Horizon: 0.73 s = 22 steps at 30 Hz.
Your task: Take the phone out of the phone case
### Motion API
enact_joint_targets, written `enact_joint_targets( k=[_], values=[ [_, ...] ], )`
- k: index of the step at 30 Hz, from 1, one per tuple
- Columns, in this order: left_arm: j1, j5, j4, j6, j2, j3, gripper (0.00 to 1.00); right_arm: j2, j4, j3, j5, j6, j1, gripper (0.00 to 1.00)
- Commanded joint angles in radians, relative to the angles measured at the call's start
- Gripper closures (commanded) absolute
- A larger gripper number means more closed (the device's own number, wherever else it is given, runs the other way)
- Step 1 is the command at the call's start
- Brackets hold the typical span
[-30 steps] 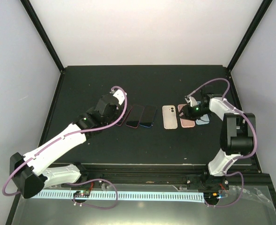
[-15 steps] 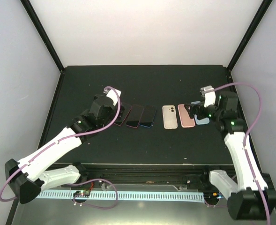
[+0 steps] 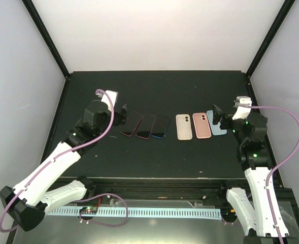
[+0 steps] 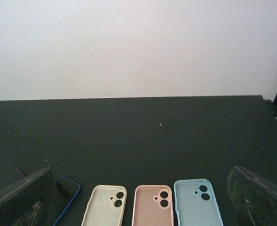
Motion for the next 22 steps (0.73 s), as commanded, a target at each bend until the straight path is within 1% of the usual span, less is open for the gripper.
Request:
enact_joint_targets(
  k=[1, 12, 22],
  values=[
    [0.003, 0.011, 0.063, 0.005, -0.041, -0.028, 0.02, -0.043, 0.047, -0.029, 0.039, 0.039, -0.003, 0.0],
    [-0.016, -0.023, 0.086, 0.044, -0.055, -0.054, 0.03, -0.052, 0.046, -0.025, 0.058, 0.037, -0.007, 0.0],
    [-0.022, -0.029, 0.086, 0.051, -0.051, -0.057, 0.03, -0.051, 0.045, -0.029, 0.021, 0.03, -0.01, 0.0]
  ],
)
